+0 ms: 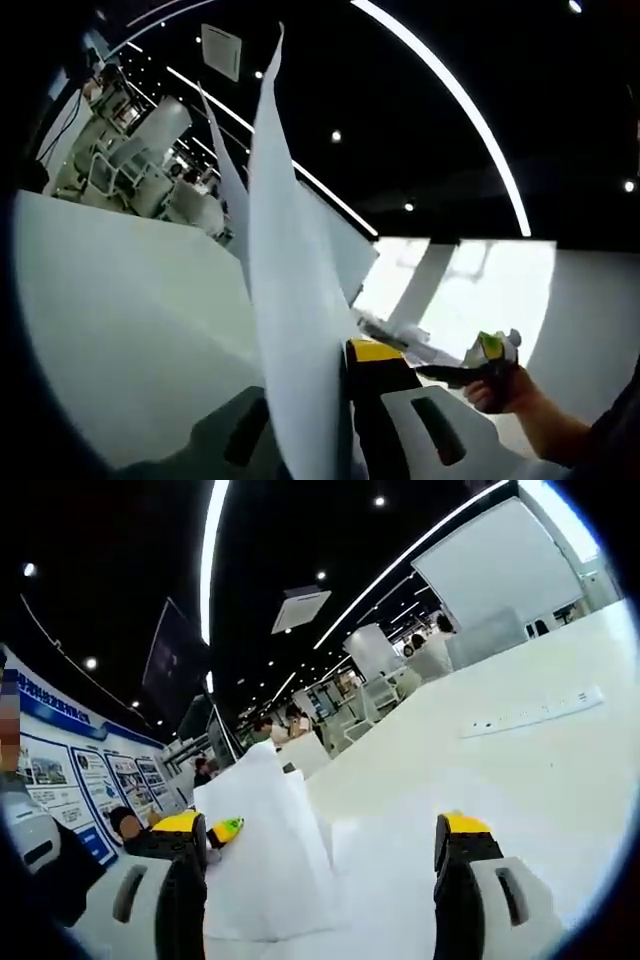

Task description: Organize the stack of printing papers by aligning and flattening the scattered papers on the table

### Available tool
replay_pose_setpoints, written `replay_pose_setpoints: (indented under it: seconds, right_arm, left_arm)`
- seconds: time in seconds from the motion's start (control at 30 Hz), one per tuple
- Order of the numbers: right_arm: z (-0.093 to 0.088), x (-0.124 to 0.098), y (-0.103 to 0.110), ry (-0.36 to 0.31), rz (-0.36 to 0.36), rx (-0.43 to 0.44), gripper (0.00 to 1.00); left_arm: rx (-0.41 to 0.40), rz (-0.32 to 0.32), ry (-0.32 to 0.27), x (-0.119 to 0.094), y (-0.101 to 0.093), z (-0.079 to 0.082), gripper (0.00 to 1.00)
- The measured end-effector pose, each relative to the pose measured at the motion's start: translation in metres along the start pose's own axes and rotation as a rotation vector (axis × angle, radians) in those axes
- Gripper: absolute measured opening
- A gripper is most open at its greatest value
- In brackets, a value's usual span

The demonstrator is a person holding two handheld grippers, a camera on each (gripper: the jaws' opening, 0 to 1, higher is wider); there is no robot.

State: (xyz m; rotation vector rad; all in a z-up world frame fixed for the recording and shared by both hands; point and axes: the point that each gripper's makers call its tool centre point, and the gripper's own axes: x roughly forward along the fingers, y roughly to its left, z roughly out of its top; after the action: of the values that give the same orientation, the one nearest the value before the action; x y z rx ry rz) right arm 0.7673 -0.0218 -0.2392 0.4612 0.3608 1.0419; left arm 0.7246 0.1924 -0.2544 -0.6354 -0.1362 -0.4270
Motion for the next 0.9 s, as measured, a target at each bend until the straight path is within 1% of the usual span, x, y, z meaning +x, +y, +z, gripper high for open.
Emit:
replay_pose_setpoints:
  seconds: [0.13, 0.4, 0.9]
  right_arm:
    - [-0.008, -0.002, 0.000, 0.007, -0.012, 0.000, 0.90]
    - [-0.012, -0.006, -0.002, 0.008, -0.015, 0.009, 0.90]
    - [-0.004, -0.021, -0.004, -0.003, -0.038, -0.016, 0.90]
  left_arm:
    - [0.000, 0.001, 0.000, 0.000, 0.000, 0.000, 0.08]
    - [0.002, 0.001, 0.001, 0.000, 0.000, 0.000, 0.08]
    - [-0.002, 0.000, 0.001, 0.000, 0.000, -0.001, 0.08]
